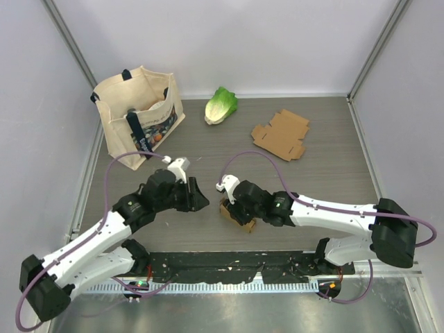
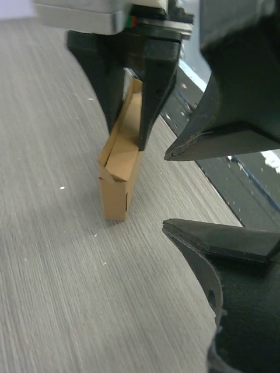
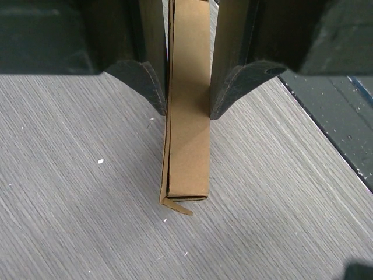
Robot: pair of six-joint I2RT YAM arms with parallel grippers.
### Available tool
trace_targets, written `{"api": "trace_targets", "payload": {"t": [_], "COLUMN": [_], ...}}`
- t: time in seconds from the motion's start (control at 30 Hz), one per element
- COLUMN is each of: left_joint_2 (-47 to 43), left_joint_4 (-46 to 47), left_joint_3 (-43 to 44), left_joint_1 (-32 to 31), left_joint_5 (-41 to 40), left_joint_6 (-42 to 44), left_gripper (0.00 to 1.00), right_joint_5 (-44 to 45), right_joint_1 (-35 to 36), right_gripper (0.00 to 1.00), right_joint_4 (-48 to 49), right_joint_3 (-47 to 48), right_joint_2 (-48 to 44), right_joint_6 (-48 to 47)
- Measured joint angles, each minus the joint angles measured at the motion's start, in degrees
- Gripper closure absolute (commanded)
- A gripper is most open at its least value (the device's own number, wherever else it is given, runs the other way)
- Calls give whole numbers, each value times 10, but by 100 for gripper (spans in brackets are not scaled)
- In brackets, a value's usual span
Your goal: Fold the paper box
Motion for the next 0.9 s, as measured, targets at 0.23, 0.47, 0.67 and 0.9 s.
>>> {"api": "trace_targets", "payload": {"t": [0.23, 0.47, 0.67, 0.9], "left_joint_2": [72, 145, 178, 209], "left_joint_4": [34, 83, 125, 140], "left_joint_3": [24, 33, 47, 59], "left_joint_1": [-55, -59, -65, -71], "left_joint_5": [-29, -31, -29, -17], "left_joint_6": [90, 127, 136, 145], "left_gripper": [57, 56, 58, 62], "right_joint_5": [-58, -78, -82, -83], "right_joint_1": [-29, -34, -36, -36], "right_gripper": [68, 69, 69, 71], "right_joint_4": [3, 12, 18, 18], "right_joint_3": [3, 2, 0, 0], "right_joint_2": [6, 9, 9, 9], "right_joint_6": [4, 4, 4, 4]}}
